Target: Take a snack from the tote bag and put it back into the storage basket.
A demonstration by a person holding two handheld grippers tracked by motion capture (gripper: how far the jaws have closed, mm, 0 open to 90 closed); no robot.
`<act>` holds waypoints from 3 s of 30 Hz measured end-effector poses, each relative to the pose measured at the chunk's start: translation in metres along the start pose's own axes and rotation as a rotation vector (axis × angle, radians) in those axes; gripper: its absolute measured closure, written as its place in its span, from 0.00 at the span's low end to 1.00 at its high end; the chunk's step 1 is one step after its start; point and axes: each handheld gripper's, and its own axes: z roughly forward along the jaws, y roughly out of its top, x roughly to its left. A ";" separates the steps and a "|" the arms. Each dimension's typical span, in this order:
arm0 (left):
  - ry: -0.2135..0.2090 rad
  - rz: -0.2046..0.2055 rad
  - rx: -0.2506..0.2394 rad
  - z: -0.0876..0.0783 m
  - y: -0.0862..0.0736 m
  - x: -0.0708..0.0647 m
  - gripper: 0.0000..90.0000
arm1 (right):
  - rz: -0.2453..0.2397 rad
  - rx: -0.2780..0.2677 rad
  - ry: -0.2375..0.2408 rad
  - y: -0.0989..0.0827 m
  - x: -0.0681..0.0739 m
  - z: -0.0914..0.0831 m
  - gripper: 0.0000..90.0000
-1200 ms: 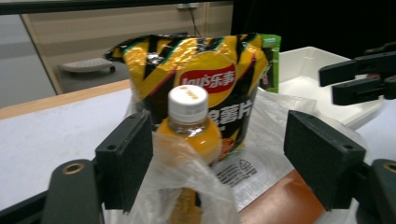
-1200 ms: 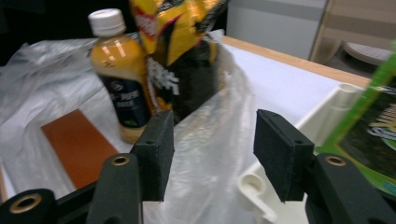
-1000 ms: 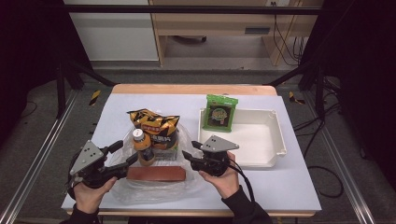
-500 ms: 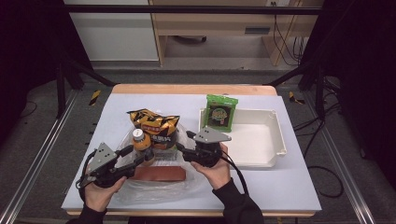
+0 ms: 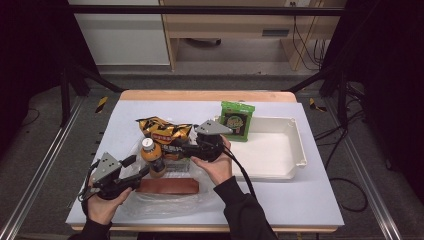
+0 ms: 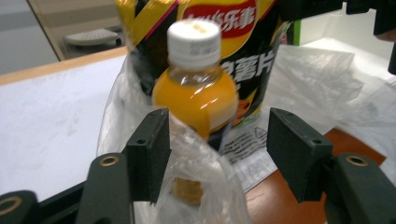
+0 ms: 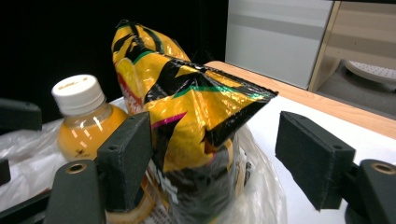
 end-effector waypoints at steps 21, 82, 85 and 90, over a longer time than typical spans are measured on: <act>0.010 -0.048 0.038 0.005 -0.015 0.015 0.37 | 0.028 0.033 0.039 0.001 -0.002 0.020 0.70; 0.004 -0.046 0.042 0.007 -0.017 0.013 0.31 | -0.036 -0.216 0.076 0.091 0.018 -0.041 0.98; 0.005 -0.048 0.043 0.007 -0.017 0.013 0.31 | -0.042 -0.233 0.079 0.098 0.017 -0.049 0.98; 0.007 -0.045 0.045 0.007 -0.017 0.012 0.31 | -0.028 -0.254 0.091 0.106 0.018 -0.057 0.98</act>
